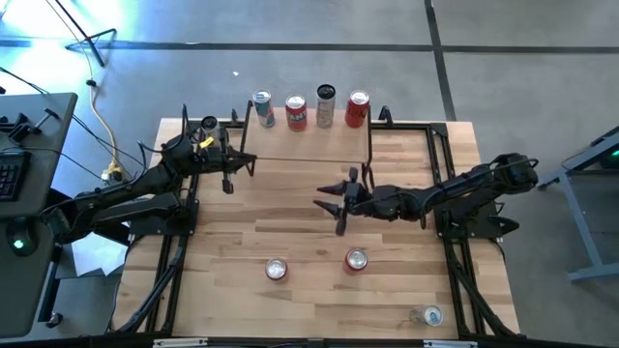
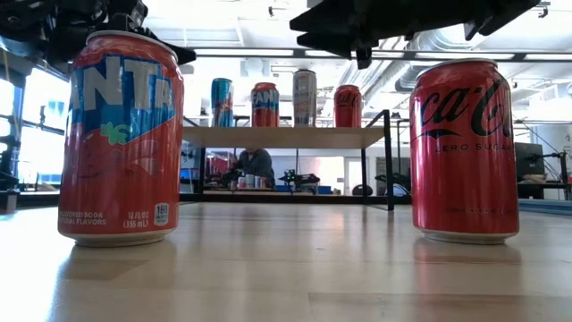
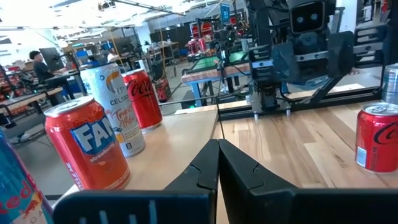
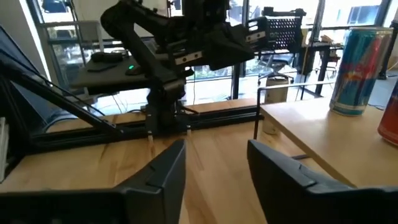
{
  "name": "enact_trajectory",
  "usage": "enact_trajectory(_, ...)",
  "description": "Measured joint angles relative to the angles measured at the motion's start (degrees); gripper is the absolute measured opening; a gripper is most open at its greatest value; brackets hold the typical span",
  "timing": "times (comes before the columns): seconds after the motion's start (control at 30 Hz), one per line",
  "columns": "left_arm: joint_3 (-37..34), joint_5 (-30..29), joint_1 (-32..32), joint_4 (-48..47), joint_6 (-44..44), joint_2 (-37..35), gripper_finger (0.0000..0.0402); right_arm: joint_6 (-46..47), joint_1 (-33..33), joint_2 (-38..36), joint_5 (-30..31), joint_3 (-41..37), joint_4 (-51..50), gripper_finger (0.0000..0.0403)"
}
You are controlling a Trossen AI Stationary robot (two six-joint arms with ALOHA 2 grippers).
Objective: Place canned beverage on shelf
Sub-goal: Put the blue soda can on the shelf aligned with the other blue soda can
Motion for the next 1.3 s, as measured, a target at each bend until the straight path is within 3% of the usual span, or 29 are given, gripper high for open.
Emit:
enact_trajectory(0.27,0.0,0.0,0.0,-0.87,0.52,-0.01,0.0,0.25,0.17,-1.26,-1.07,0.34,-4.97,0.0161)
enact_trajectory(0.4,0.0,0.01,0.0,-2.1,0.55,0.0,0.0,4.5,1.35,-3.15,-1.06,6.33,-22.73,0.0146)
enact_trajectory(0.53,0.0,0.0,-0.02,-2.88,0.97,0.02,0.0,11.52,3.75,-3.18,-1.35,17.76,-50.92,0.013)
enact_trajectory(0.67,0.0,0.02,-0.11,-3.83,0.06,0.02,0.0,26.46,6.64,-3.06,-1.32,27.09,-77.0,0.0124)
enact_trajectory(0.83,0.0,0.0,-0.78,-4.0,0.55,0.02,0.0,43.01,11.69,-3.02,-2.29,33.74,-98.36,0.0124)
enact_trajectory(1.07,0.0,0.0,-1.68,-4.11,1.72,0.02,0.0,66.18,19.28,-2.99,-10.23,35.95,-108.78,0.013)
enact_trajectory(1.3,0.0,0.0,-2.0,-4.09,1.62,0.02,0.0,88.67,25.42,-2.78,-20.18,35.95,-117.39,0.0214)
